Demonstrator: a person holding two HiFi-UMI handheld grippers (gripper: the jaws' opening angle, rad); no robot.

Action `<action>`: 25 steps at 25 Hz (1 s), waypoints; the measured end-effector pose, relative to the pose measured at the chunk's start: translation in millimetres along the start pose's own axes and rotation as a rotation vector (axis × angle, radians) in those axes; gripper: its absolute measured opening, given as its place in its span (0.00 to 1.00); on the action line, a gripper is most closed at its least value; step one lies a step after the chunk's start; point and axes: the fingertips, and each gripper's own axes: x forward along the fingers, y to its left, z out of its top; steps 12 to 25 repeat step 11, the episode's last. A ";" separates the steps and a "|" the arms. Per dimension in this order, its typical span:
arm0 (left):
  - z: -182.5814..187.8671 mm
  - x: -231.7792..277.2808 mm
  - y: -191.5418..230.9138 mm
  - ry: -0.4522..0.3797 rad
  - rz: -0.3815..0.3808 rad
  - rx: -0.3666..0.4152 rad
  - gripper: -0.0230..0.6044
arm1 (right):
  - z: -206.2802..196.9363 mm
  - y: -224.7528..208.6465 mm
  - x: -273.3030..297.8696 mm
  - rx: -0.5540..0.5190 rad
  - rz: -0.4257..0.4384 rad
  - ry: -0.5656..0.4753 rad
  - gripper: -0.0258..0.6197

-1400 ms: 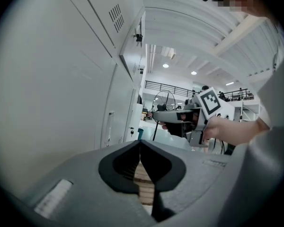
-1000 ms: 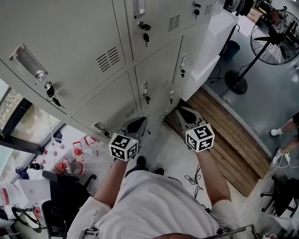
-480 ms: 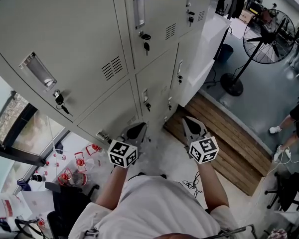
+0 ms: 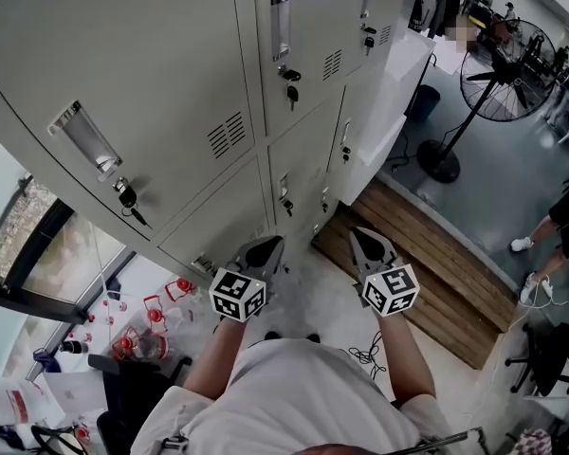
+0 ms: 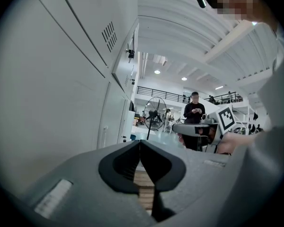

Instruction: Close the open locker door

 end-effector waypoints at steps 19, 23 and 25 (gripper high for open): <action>-2.6 0.4 7.7 0.011 -0.009 0.010 0.06 | -1.1 7.2 8.2 0.000 -0.002 0.009 0.05; -2.6 0.4 7.7 0.011 -0.009 0.010 0.06 | -1.1 7.2 8.2 0.000 -0.002 0.009 0.05; -2.6 0.4 7.7 0.011 -0.009 0.010 0.06 | -1.1 7.2 8.2 0.000 -0.002 0.009 0.05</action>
